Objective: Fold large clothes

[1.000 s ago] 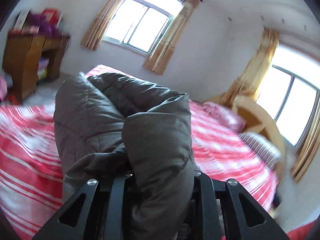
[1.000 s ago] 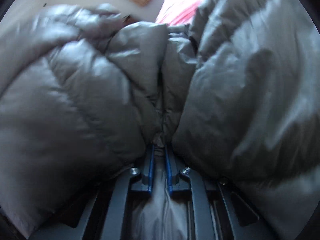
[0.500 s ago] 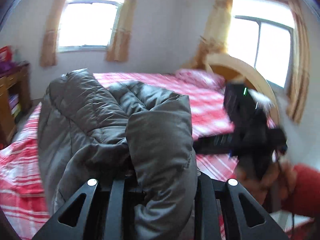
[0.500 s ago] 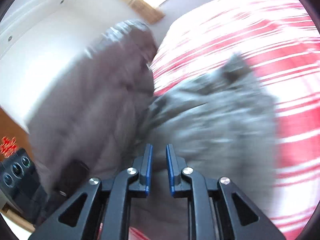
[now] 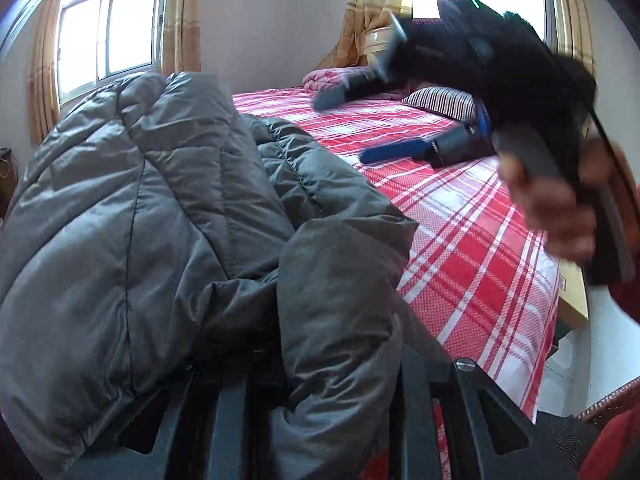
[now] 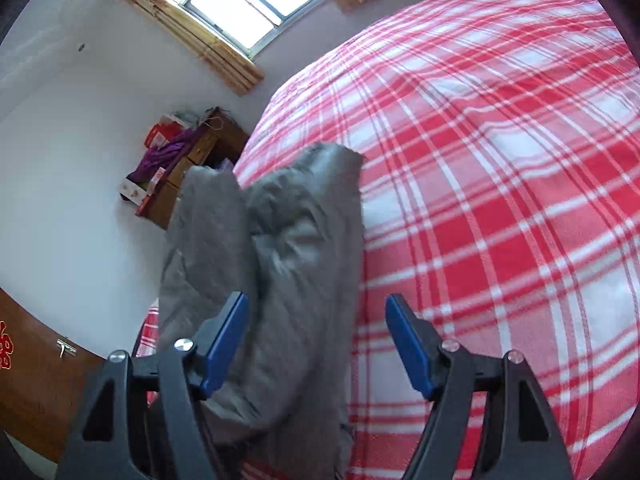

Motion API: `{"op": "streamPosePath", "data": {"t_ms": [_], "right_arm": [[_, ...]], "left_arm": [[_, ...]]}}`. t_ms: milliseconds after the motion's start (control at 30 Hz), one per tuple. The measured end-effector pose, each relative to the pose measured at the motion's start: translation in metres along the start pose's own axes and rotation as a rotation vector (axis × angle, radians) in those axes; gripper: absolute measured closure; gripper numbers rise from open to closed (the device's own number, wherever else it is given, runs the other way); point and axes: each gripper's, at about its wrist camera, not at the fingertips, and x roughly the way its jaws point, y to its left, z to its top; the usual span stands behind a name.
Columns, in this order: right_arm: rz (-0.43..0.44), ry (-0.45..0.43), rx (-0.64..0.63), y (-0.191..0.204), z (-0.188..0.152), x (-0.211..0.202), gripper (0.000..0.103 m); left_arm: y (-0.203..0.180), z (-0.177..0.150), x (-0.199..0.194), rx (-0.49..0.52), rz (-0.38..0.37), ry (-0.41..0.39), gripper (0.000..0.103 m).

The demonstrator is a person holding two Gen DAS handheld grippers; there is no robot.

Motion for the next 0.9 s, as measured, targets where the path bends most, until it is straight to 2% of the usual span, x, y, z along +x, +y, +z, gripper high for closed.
{"op": "streamPosePath", "data": {"t_ms": [200, 267, 367, 400, 433, 467, 500, 667, 767, 900], "right_arm": [[0.073, 0.025, -0.137, 0.040, 0.018, 0.019, 0.028], [0.089, 0.062, -0.205, 0.060, 0.021, 0.031, 0.027], [-0.021, 0.101, -0.277, 0.071, 0.017, 0.059, 0.027], [-0.030, 0.131, -0.276, 0.070, 0.016, 0.071, 0.039], [-0.003, 0.165, -0.264, 0.068, 0.015, 0.080, 0.074], [0.047, 0.205, -0.246, 0.067, 0.013, 0.088, 0.085], [0.076, 0.221, -0.234, 0.067, 0.012, 0.091, 0.088], [0.055, 0.115, -0.324, 0.084, 0.000, 0.054, 0.091], [0.023, 0.119, -0.271, 0.062, -0.005, 0.050, 0.091], [0.034, 0.171, -0.153, 0.026, -0.009, 0.075, 0.091]], "left_arm": [[-0.005, -0.013, -0.005, 0.008, 0.007, -0.022, 0.082], [-0.006, -0.015, -0.005, 0.008, 0.003, -0.028, 0.082], [-0.004, -0.016, -0.009, 0.002, -0.006, -0.040, 0.082], [-0.004, -0.017, -0.009, -0.001, -0.006, -0.040, 0.082], [-0.001, -0.016, -0.011, -0.004, -0.004, -0.040, 0.081], [0.000, -0.015, -0.012, -0.005, -0.002, -0.037, 0.081], [0.001, -0.013, -0.013, -0.005, -0.002, -0.036, 0.081], [0.007, -0.010, -0.017, -0.013, -0.032, -0.026, 0.081], [-0.006, -0.010, -0.024, 0.073, -0.043, 0.019, 0.081], [-0.019, -0.020, -0.050, 0.190, -0.041, 0.054, 0.080]]}}
